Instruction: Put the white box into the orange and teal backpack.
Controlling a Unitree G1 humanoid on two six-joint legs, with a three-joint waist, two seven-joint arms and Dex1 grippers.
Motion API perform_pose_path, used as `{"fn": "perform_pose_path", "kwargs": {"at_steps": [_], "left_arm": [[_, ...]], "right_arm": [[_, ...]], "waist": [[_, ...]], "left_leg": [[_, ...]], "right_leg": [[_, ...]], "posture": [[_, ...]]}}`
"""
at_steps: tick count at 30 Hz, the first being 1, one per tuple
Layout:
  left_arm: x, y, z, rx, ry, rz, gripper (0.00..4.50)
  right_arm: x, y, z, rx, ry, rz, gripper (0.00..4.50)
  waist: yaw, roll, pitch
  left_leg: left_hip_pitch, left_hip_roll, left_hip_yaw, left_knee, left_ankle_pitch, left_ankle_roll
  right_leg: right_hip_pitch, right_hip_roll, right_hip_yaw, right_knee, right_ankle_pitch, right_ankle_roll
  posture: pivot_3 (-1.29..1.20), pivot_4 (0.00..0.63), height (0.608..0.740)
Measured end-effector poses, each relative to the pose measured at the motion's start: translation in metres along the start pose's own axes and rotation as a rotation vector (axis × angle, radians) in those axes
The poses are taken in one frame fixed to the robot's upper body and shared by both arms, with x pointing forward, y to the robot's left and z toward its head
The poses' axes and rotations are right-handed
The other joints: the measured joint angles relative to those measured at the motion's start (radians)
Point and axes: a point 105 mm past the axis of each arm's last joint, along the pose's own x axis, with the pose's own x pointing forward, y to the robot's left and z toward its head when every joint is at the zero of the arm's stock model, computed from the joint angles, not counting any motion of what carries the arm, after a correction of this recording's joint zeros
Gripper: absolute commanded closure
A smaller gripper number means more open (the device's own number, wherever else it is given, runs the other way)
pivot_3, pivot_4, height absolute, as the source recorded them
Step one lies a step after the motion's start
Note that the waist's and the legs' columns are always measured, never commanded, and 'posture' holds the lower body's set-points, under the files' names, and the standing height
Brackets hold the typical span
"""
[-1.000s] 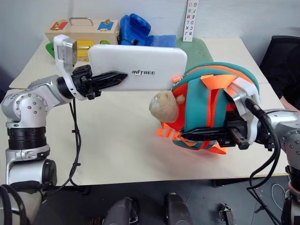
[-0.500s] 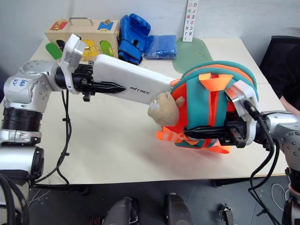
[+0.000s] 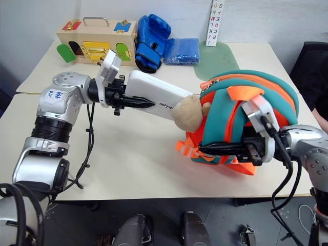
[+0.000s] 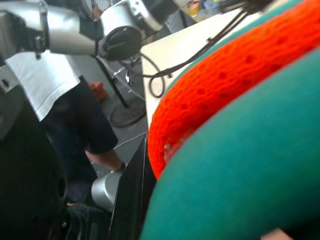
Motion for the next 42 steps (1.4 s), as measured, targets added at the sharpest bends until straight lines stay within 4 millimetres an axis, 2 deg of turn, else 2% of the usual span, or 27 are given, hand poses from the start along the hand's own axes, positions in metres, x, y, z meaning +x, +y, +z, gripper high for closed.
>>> {"fn": "perform_pose_path", "kwargs": {"at_steps": [7,12,15,20,28,31,33,35,39,42], "left_arm": [[-0.011,0.005,0.032,0.005,-0.061,-0.008,3.20],[-0.004,0.003,0.031,-0.023,-0.082,-0.047,3.20],[0.012,-0.001,0.022,-0.047,-0.103,-0.087,3.20],[0.065,-0.014,-0.001,-0.111,-0.138,-0.178,3.20],[0.134,-0.035,-0.016,-0.118,-0.099,-0.271,3.20],[0.154,-0.039,-0.019,-0.111,-0.061,-0.274,2.25],[0.147,-0.037,-0.021,-0.125,-0.050,-0.276,1.70],[0.131,-0.033,-0.021,-0.122,-0.035,-0.264,1.12],[0.086,-0.028,-0.025,-0.081,-0.003,-0.207,0.02],[0.047,-0.034,-0.025,-0.093,-0.003,-0.183,0.02]], "right_arm": [[0.001,0.002,-0.005,0.010,0.004,0.000,4.48],[0.002,0.003,-0.004,0.009,0.001,0.001,4.48],[0.003,0.005,-0.003,0.013,-0.007,0.015,4.48],[0.009,0.012,0.006,0.000,-0.019,0.058,4.48],[0.013,0.016,0.011,-0.013,-0.037,0.066,4.48],[0.017,0.015,0.011,-0.020,-0.046,0.050,4.50],[0.018,0.015,0.011,-0.019,-0.047,0.046,4.50],[0.018,0.015,0.009,-0.009,-0.050,0.043,4.50],[0.018,0.012,0.004,0.011,-0.054,0.025,4.50],[0.019,0.011,0.002,0.013,-0.058,0.020,4.50]], "waist": [[-0.014,0.000,0.000],[-0.014,0.000,0.000],[-0.012,0.000,0.000],[-0.011,0.000,0.000],[-0.014,0.000,0.000],[-0.012,0.000,0.000],[-0.017,0.000,0.000],[-0.025,0.001,0.000],[-0.029,0.001,0.000],[-0.034,0.001,0.000]], "left_leg": [[0.000,0.000,0.000,0.000,0.000,0.000],[0.000,0.000,0.000,0.000,0.000,0.000],[0.000,0.000,0.000,0.000,0.000,0.000],[0.000,0.000,0.000,0.001,0.000,0.000],[0.001,0.000,0.000,0.000,0.000,-0.001],[0.001,-0.001,0.000,0.000,0.000,0.000],[0.001,0.000,0.000,0.000,0.000,0.000],[0.002,0.001,0.000,-0.001,0.000,-0.001],[0.003,0.002,-0.001,-0.003,0.002,-0.004],[0.003,0.002,-0.001,-0.002,0.002,-0.004]], "right_leg": [[0.000,0.001,0.000,0.001,0.000,0.000],[0.000,0.001,0.000,0.001,0.000,0.000],[0.000,0.000,0.000,0.001,0.000,0.000],[0.000,0.000,0.000,0.001,0.000,0.000],[0.000,0.001,0.001,0.001,0.000,0.000],[0.000,0.000,0.001,0.000,0.000,0.000],[0.000,0.001,0.002,0.000,0.000,0.000],[0.000,0.002,0.002,0.001,0.000,0.000],[0.000,0.003,0.001,0.004,-0.001,-0.002],[-0.001,0.003,0.001,0.006,-0.001,-0.003]], "posture": [[0.00,0.150,0.740],[0.00,0.150,0.740],[0.00,0.150,0.740],[0.00,0.150,0.740],[0.00,0.150,0.740],[0.00,0.150,0.740],[0.00,0.150,0.740],[0.00,0.150,0.740],[0.00,0.150,0.740],[0.00,0.150,0.740]]}}
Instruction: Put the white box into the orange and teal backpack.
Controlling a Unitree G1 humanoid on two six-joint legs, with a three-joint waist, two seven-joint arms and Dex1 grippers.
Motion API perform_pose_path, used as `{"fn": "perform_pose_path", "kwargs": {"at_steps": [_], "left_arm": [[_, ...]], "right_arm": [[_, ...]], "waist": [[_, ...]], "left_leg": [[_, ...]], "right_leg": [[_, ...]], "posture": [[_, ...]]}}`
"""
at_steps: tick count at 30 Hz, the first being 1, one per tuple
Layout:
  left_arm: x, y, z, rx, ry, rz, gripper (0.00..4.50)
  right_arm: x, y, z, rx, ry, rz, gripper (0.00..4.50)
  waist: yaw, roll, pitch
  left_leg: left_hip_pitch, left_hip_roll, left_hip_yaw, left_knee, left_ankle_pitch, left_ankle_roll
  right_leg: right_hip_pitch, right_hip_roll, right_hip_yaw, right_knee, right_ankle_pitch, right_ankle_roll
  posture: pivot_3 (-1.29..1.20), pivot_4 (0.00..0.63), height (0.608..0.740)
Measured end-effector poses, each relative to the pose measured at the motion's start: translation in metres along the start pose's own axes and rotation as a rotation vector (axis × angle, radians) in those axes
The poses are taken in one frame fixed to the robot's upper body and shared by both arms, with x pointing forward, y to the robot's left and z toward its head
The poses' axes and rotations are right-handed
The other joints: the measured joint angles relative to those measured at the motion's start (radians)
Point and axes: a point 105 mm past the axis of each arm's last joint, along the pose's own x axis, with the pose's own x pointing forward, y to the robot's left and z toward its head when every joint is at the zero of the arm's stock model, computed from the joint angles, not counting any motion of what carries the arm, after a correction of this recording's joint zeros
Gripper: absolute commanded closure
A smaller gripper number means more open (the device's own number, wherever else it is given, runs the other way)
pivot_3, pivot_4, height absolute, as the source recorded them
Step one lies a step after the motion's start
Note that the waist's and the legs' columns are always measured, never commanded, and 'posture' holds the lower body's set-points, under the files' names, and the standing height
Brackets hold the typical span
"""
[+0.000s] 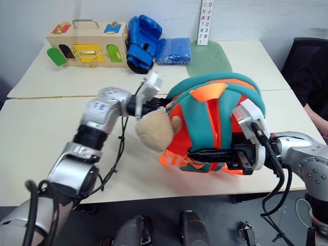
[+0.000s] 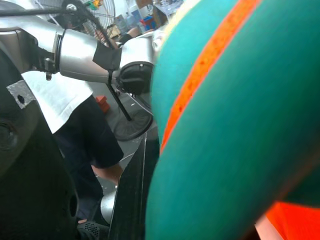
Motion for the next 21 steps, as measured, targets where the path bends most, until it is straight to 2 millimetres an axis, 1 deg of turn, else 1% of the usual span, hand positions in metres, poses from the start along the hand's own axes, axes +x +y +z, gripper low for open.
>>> {"fn": "perform_pose_path", "kwargs": {"at_steps": [1,2,3,7,9,11,13,15,18,21], "left_arm": [[-0.017,-0.005,0.002,0.004,0.007,0.027,0.02],[-0.030,-0.008,0.004,0.009,0.013,0.051,0.02],[-0.039,-0.011,0.006,0.011,0.022,0.070,0.02],[-0.066,-0.033,0.011,-0.045,0.035,0.098,0.02],[-0.072,-0.043,0.021,-0.063,-0.005,0.109,0.02],[-0.067,-0.049,0.035,-0.033,-0.040,0.136,0.02],[-0.054,-0.054,0.047,0.001,-0.083,0.162,0.02],[-0.040,-0.055,0.051,0.004,-0.101,0.182,0.02],[-0.025,-0.050,0.048,0.018,-0.066,0.239,0.02],[-0.014,-0.044,0.034,0.011,-0.008,0.269,0.02]], "right_arm": [[0.000,-0.001,-0.001,0.000,-0.001,-0.002,4.50],[0.000,-0.002,-0.001,-0.002,-0.002,-0.007,4.50],[0.000,-0.003,-0.001,-0.002,-0.002,-0.011,4.50],[0.000,-0.010,-0.003,0.001,-0.006,-0.028,4.50],[0.002,-0.013,-0.005,0.004,-0.009,-0.033,4.50],[0.004,-0.013,-0.006,0.008,-0.011,-0.027,4.50],[0.005,-0.014,-0.006,0.009,-0.017,-0.029,4.50],[0.005,-0.014,-0.006,0.008,-0.020,-0.032,4.50],[0.006,-0.015,-0.006,0.007,-0.020,-0.032,4.50],[0.006,-0.015,-0.004,0.002,-0.021,-0.031,4.50]], "waist": [[-0.001,0.000,0.000],[0.001,0.000,0.000],[0.003,0.000,0.000],[0.018,0.000,0.000],[0.023,0.000,0.000],[0.025,0.000,0.000],[0.025,0.000,0.000],[0.023,0.000,0.000],[0.021,0.000,0.000],[0.018,0.000,0.000]], "left_leg": [[0.000,0.000,0.000,0.000,0.000,0.000],[0.000,0.000,-0.001,0.001,0.000,0.000],[0.000,-0.001,-0.001,0.001,0.000,0.000],[0.000,-0.002,-0.001,0.003,0.000,0.001],[-0.001,-0.002,-0.002,0.004,-0.001,0.001],[-0.001,-0.002,-0.003,0.004,-0.001,0.002],[0.000,-0.003,-0.003,0.004,-0.001,0.002],[0.000,-0.003,-0.003,0.004,-0.001,0.002],[0.001,-0.003,-0.003,0.003,-0.001,0.002],[0.002,-0.002,-0.001,0.002,0.000,0.001]], "right_leg": [[0.000,0.000,0.000,0.000,0.000,0.000],[0.000,-0.001,0.000,0.001,0.000,0.000],[0.000,-0.001,-0.001,0.001,0.000,0.000],[0.001,-0.002,-0.001,0.001,0.000,0.000],[0.001,-0.002,-0.002,0.001,0.000,0.000],[0.003,-0.003,-0.002,0.000,0.000,0.000],[0.004,-0.003,-0.002,0.000,0.001,0.001],[0.004,-0.003,-0.001,0.000,0.001,0.002],[0.004,-0.002,-0.001,0.000,0.001,0.002],[0.004,-0.001,0.000,0.000,0.001,0.002]], "posture": [[0.00,0.150,0.740],[0.00,0.150,0.740],[0.00,0.150,0.740],[0.00,0.150,0.740],[0.00,0.150,0.740],[0.00,0.150,0.740],[0.00,0.150,0.740],[0.00,0.150,0.740],[0.00,0.150,0.740],[0.00,0.150,0.740]]}}
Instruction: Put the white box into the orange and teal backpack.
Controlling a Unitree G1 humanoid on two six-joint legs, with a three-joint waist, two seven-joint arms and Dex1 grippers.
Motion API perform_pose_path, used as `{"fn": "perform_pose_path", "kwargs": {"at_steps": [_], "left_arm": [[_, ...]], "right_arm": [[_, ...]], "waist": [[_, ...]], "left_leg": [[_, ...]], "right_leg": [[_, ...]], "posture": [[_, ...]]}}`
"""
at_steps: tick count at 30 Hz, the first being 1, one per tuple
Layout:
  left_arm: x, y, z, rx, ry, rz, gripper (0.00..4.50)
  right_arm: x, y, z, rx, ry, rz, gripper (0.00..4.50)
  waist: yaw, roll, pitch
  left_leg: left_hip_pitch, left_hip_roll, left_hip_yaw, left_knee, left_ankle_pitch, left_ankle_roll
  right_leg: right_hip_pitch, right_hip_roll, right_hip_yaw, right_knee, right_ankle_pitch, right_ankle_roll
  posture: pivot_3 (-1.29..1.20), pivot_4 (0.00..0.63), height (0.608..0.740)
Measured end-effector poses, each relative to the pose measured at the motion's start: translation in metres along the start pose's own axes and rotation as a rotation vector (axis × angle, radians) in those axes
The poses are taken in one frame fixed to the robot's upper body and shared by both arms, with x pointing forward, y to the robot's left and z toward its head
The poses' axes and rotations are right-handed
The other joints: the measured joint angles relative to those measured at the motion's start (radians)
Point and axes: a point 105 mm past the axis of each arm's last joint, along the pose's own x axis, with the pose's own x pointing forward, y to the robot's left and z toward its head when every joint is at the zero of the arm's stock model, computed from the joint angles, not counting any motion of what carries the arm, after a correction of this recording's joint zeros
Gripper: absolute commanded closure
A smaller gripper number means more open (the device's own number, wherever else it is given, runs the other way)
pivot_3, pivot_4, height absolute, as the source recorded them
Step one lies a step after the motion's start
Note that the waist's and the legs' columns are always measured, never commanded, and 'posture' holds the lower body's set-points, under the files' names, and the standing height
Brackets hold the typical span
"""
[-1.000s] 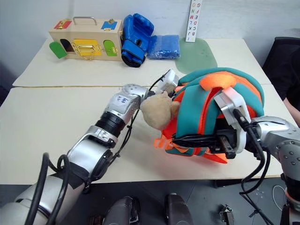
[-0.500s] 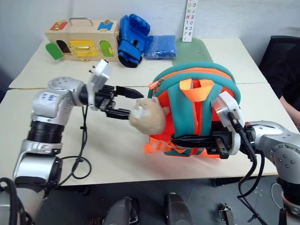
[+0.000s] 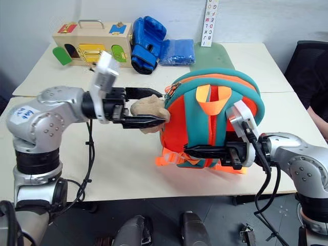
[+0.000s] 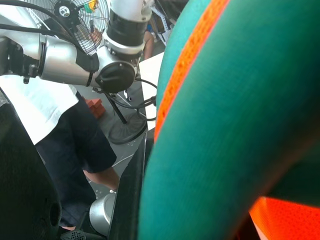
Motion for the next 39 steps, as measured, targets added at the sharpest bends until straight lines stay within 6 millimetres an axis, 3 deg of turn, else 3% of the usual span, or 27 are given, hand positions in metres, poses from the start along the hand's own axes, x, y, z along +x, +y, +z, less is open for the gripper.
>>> {"fn": "perform_pose_path", "kwargs": {"at_steps": [3,11,19,22,27,30,36,39], "left_arm": [[0.003,0.007,-0.016,0.009,0.066,0.039,0.02],[-0.019,0.022,-0.022,0.037,0.123,0.081,1.85],[-0.040,0.039,-0.023,0.078,0.171,0.106,1.85],[-0.050,0.041,-0.046,0.079,0.258,0.096,1.85],[-0.061,0.036,-0.106,0.075,0.411,0.062,1.85],[-0.048,0.037,-0.114,0.083,0.379,0.062,1.85],[0.001,0.027,-0.148,0.059,0.349,0.017,1.85],[0.010,0.027,-0.149,0.062,0.335,0.034,1.85]], "right_arm": [[0.000,0.000,0.001,-0.003,0.000,0.000,4.50],[-0.003,-0.002,-0.006,0.027,-0.003,-0.023,4.50],[-0.010,-0.004,-0.010,0.042,-0.020,-0.073,4.50],[-0.014,-0.005,-0.010,0.035,-0.036,-0.102,4.50],[-0.022,-0.007,-0.014,0.036,-0.064,-0.160,4.50],[-0.024,-0.006,-0.015,0.032,-0.079,-0.183,4.50],[-0.024,-0.012,-0.017,-0.028,-0.071,-0.249,4.50],[-0.024,-0.019,-0.018,-0.055,-0.068,-0.297,4.50]], "waist": [[0.002,0.000,0.000],[0.002,0.000,0.000],[0.001,0.000,0.000],[0.000,0.000,0.000],[0.002,0.000,0.000],[0.008,0.000,0.000],[0.010,0.000,0.000],[0.006,0.000,0.000]], "left_leg": [[0.000,0.000,0.000,0.000,0.000,0.000],[-0.001,0.000,0.000,0.000,0.000,0.000],[-0.001,0.000,0.001,0.000,0.000,0.000],[0.000,0.000,0.001,-0.001,0.000,0.000],[-0.001,0.001,0.001,-0.001,0.000,0.000],[-0.001,0.000,0.001,0.000,-0.001,0.002],[-0.001,0.000,0.001,0.001,-0.001,0.003],[-0.001,0.000,0.001,0.001,-0.001,0.003]], "right_leg": [[0.000,0.000,0.000,-0.001,0.000,0.000],[0.000,0.000,0.000,-0.001,0.000,0.000],[0.000,0.000,0.000,-0.002,0.000,0.000],[0.000,0.000,0.000,-0.002,0.000,0.000],[0.000,0.000,0.000,-0.003,0.000,0.000],[0.001,-0.001,0.000,-0.003,0.000,0.000],[0.001,-0.001,0.000,-0.004,0.001,0.001],[0.001,0.000,0.000,-0.003,0.001,0.001]], "posture": [[0.00,0.150,0.740],[0.00,0.150,0.740],[0.00,0.150,0.740],[0.00,0.150,0.740],[0.00,0.150,0.740],[0.00,0.150,0.740],[0.00,0.150,0.740],[0.00,0.150,0.740]]}}
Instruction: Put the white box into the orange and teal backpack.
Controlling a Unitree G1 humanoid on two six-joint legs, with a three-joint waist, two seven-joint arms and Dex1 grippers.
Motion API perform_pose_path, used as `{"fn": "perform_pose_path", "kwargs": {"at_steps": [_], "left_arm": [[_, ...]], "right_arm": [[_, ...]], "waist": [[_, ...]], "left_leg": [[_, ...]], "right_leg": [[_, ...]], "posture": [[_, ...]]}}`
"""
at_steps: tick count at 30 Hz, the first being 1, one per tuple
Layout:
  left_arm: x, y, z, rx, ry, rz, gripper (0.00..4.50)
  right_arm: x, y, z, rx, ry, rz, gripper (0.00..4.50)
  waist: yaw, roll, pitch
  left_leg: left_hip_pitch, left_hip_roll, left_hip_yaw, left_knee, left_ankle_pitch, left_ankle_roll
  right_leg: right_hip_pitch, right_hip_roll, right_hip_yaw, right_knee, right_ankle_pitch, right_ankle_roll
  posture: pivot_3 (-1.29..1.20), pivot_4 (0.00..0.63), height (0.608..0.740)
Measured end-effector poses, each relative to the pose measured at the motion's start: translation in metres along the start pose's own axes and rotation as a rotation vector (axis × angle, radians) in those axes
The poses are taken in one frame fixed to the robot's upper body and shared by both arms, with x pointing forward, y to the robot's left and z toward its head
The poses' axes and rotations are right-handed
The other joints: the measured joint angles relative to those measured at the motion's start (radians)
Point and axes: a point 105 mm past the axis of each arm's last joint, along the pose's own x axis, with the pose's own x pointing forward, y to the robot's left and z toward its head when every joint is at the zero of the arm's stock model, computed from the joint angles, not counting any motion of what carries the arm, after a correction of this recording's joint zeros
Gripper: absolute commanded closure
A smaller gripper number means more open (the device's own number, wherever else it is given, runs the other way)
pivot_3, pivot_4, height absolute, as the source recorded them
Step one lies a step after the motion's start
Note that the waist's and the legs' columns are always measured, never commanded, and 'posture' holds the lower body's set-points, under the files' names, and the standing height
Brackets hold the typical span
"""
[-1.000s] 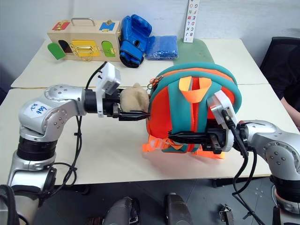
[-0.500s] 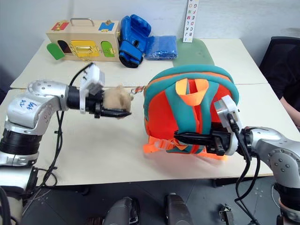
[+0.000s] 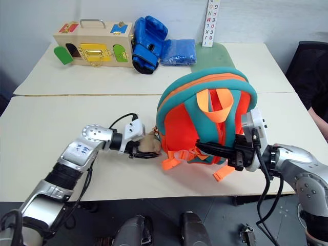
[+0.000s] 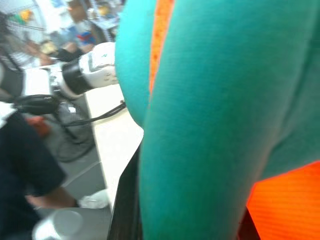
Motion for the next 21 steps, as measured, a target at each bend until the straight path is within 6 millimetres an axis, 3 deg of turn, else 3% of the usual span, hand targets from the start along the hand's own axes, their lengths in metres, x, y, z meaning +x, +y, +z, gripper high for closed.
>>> {"fn": "perform_pose_path", "kwargs": {"at_steps": [2,6,10,15,17,21], "left_arm": [[-0.002,0.001,-0.002,-0.017,0.000,0.018,1.12],[-0.018,0.000,-0.016,-0.103,0.015,0.038,0.01],[-0.053,-0.004,-0.020,-0.173,0.001,0.055,0.00],[-0.114,-0.011,0.002,-0.270,-0.143,0.091,0.00],[-0.144,-0.004,0.014,-0.269,-0.179,0.170,0.00],[-0.186,-0.003,0.035,-0.273,-0.235,0.249,0.00]], "right_arm": [[0.000,-0.004,0.000,-0.022,0.003,-0.034,4.50],[-0.004,-0.010,-0.006,-0.031,0.026,-0.074,3.20],[-0.022,-0.018,-0.019,-0.018,0.116,-0.125,1.78],[-0.078,-0.032,-0.014,-0.009,0.208,-0.223,0.04],[-0.106,-0.040,-0.001,-0.011,0.227,-0.273,0.01],[-0.154,-0.055,0.020,-0.030,0.241,-0.395,0.01]], "waist": [[-0.001,0.000,0.000],[-0.003,0.000,0.000],[-0.004,0.000,0.000],[-0.002,0.000,0.000],[-0.003,0.000,0.000],[-0.006,0.000,0.000]], "left_leg": [[0.000,0.000,0.000,0.000,0.000,0.000],[0.000,0.000,0.000,0.000,0.000,0.000],[0.000,0.000,0.000,0.000,0.000,0.000],[0.001,0.000,-0.001,0.000,0.000,0.000],[0.002,0.000,-0.001,-0.001,0.000,0.001],[0.004,0.000,0.000,-0.002,0.000,0.000]], "right_leg": [[0.000,0.000,0.000,0.000,0.000,0.000],[0.000,0.000,0.000,0.000,0.000,0.000],[0.000,-0.001,0.000,0.000,0.000,0.000],[0.002,-0.001,-0.001,-0.002,0.000,0.000],[0.003,-0.001,-0.001,-0.002,0.000,0.000],[0.004,-0.001,-0.001,-0.003,0.000,0.000]], "posture": [[0.00,0.150,0.740],[0.00,0.150,0.740],[0.00,0.150,0.740],[0.00,0.150,0.740],[0.00,0.150,0.740],[0.00,0.150,0.740]]}}
